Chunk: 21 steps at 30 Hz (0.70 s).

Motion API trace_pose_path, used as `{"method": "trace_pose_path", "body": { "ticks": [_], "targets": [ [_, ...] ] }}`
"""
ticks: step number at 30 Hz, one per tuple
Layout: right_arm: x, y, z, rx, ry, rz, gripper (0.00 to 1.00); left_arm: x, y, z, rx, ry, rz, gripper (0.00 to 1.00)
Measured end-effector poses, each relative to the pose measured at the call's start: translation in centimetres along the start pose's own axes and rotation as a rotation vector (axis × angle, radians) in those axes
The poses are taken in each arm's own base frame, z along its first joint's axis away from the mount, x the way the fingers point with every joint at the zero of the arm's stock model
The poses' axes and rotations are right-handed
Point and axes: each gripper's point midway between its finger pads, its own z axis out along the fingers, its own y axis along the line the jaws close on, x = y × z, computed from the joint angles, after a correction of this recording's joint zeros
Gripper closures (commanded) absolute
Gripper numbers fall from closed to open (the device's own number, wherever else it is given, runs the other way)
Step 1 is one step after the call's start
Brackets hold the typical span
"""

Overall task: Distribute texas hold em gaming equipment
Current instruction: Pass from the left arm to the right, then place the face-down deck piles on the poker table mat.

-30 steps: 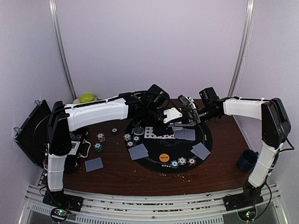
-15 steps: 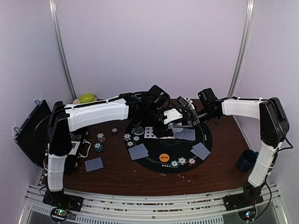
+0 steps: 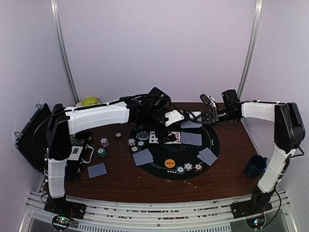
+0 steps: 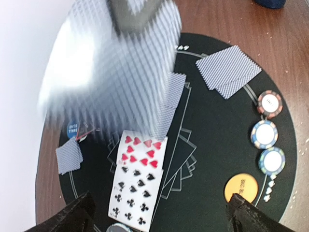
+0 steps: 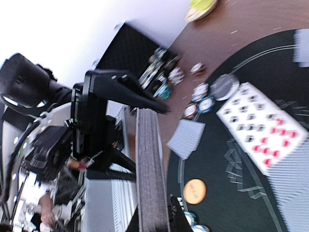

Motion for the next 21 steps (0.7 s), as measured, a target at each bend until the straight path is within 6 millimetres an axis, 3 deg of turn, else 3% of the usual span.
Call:
{"method": "trace_pose_path", "body": {
  "ticks": [4, 10, 13, 17, 21],
  "targets": [
    [-1.7, -3.9, -6.1, 0.148, -0.132, 0.050, 1.00, 3.0, 2.1, -1.5, -0.034, 0.035, -0.038, 0.02],
    [-1.2, -10.1, -13.6, 0.368, -0.263, 0.170, 1.00, 7.9, 6.5, -4.8, -0.123, 0.063, -0.114, 0.02],
    [0.8, -14.0, -14.9, 0.439, -0.265, 0.272, 1.00, 10.5, 7.6, -6.4, -0.151, 0.079, -0.141, 0.02],
    [4.5, -18.0, -14.4, 0.485, -0.214, 0.420, 1.00, 12.7, 7.2, -7.8, -0.147, 0.095, -0.147, 0.02],
    [5.9, -19.2, -14.3, 0.508, -0.190, 0.472, 1.00, 14.5, 6.5, -8.8, -0.129, 0.098, -0.152, 0.02]
  ]
}}
